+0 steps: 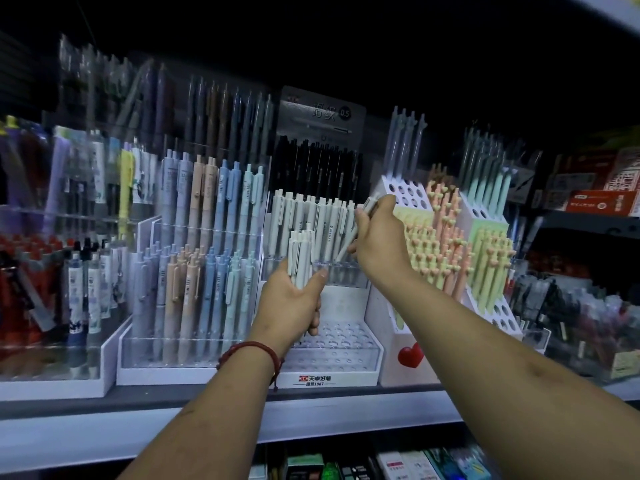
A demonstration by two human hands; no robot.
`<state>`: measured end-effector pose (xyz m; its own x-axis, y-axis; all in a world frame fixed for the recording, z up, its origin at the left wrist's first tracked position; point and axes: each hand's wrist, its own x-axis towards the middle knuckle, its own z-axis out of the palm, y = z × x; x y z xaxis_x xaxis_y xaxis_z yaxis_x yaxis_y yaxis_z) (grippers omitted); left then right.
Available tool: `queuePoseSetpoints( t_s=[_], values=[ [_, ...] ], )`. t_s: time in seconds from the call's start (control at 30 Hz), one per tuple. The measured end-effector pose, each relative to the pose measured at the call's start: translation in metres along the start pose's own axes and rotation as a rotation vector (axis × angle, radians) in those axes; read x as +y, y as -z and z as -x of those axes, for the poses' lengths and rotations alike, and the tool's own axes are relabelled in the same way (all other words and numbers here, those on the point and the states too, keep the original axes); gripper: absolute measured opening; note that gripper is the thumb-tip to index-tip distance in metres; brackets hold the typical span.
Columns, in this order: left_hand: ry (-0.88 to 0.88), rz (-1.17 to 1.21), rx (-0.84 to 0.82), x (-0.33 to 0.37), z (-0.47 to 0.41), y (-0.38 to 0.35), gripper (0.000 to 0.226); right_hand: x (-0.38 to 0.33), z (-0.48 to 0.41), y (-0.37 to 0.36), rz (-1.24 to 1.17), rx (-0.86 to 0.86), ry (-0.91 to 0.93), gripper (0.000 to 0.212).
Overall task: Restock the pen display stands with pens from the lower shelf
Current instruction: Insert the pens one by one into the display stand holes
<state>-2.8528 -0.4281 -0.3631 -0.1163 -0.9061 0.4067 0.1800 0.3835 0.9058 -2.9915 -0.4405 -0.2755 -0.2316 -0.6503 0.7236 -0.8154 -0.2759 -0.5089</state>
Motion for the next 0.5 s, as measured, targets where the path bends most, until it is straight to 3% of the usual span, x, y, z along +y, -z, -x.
queuePoseSetpoints(
  t_s=[0.07,0.17,0.27,0.4,0.5],
  values=[
    [-0.005,0.021,0.004,-0.001,-0.001,0.001,0.024,0.004,-0.002,-0.003,0.031,-0.074,0.015,0.021],
    [0.008,-0.009,-0.003,0.000,0.001,0.000,0.064,0.007,-0.006,-0.003,0.081,-0.143,0.034,0.021],
    [0.024,-0.006,0.012,-0.001,0.000,0.000,0.071,0.006,-0.007,-0.005,0.078,-0.150,0.009,0.023],
    [0.040,-0.009,0.025,-0.002,-0.003,0.001,0.052,0.005,0.002,-0.010,0.240,-0.140,0.017,0.028],
    [0.020,-0.017,0.013,0.001,-0.001,0.001,0.024,0.003,0.012,-0.015,0.361,-0.139,0.028,0.032]
  ],
)
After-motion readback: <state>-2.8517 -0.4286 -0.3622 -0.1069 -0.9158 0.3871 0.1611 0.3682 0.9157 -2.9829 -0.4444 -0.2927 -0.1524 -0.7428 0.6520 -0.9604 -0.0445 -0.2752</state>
